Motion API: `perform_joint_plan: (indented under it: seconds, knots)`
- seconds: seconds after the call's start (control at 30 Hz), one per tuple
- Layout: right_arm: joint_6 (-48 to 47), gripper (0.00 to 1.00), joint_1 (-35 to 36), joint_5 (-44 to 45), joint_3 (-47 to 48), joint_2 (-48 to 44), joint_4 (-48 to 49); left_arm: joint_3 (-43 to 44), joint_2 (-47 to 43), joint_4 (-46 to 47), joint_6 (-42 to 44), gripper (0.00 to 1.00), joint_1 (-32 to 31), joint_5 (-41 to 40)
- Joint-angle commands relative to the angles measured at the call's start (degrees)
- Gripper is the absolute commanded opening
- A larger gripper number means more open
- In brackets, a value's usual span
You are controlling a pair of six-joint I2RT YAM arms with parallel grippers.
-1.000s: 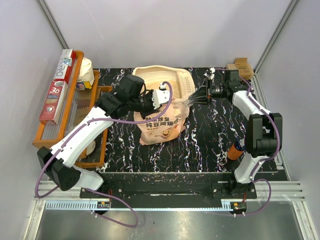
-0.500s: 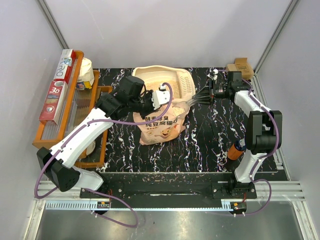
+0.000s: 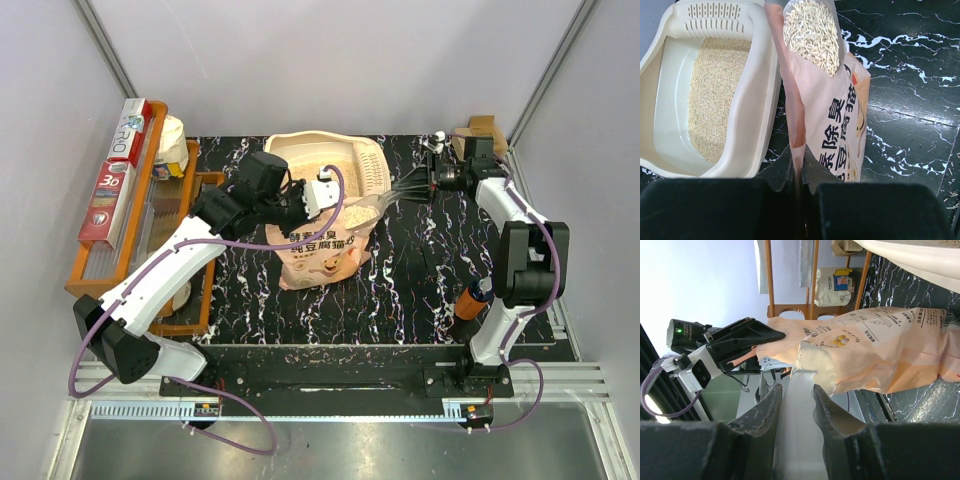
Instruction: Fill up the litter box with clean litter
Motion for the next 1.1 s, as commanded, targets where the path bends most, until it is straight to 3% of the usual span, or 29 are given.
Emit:
perform_joint_plan:
  seconds: [0.0,0.57,1.07]
  knots:
    - [1.25,0.00,-2.38,-3.23,3.11,1.25,2.04,0.76,-3.02,5.48,1.25,0.00,0.62,-1.36]
    - [0.29,0.00,-3.62,-6.31,3.55,5.29,2.57,2.16,-1.44,5.65,0.99,0.00,0.89,-2.59]
    - [3.71,0.00,-3.97,-7.63,10.84,8.63,3.53,2.95,0.32,6.27,1.87,0.00,0.98,-3.21]
